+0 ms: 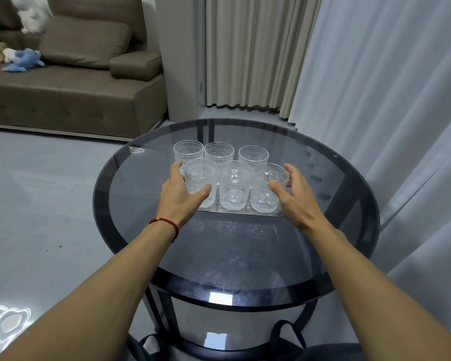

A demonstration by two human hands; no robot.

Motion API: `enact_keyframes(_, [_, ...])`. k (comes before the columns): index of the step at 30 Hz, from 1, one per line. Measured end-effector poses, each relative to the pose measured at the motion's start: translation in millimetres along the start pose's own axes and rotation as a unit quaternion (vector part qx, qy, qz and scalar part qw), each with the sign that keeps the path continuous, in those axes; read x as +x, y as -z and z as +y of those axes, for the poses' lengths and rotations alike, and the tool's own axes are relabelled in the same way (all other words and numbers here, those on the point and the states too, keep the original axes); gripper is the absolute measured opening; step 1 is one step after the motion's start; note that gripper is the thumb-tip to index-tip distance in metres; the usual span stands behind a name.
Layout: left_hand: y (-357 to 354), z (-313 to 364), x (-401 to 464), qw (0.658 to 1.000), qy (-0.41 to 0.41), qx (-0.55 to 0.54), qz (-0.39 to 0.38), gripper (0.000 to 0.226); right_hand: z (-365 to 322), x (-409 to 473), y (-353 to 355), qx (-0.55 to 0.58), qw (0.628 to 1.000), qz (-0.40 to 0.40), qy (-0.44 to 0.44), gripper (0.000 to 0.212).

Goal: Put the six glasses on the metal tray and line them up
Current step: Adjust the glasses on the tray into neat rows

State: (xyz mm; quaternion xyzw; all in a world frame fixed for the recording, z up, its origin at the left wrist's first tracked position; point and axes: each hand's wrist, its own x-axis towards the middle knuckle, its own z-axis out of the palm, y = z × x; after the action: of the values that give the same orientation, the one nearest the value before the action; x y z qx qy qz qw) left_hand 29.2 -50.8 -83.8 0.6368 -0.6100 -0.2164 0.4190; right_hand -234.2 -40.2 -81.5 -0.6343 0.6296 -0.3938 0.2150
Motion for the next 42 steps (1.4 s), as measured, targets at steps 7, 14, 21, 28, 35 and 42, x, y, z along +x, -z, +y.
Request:
enact_keyframes(7, [-2,1,1,1.000,-0.019,0.013,-0.001,0.083,-4,9,2,0.017,1.000,0.008,-0.009,0.065])
enact_keyframes(14, [0,-4,2,1.000,-0.012,-0.002,-0.016,0.087,-7,11,3,0.033,0.999,0.007,-0.027,0.054])
enact_keyframes(21, [0,-6,-1,0.999,-0.035,0.021,-0.003,0.094,-36,48,12,-0.012,0.999,0.041,-0.020,0.043])
enact_keyframes(28, [-6,19,-2,0.982,-0.146,0.087,0.088,0.072,-61,116,-6,-0.138,0.980,-0.039,-0.139,0.034])
enact_keyframes(35, [-13,16,5,0.978,-0.161,0.104,0.081,0.067,-46,136,-4,-0.154,0.980,0.008,-0.125,0.036])
enact_keyframes(42, [-12,12,8,0.978,-0.166,0.097,0.084,0.062,-36,138,17,-0.191,0.977,0.017,-0.096,0.026])
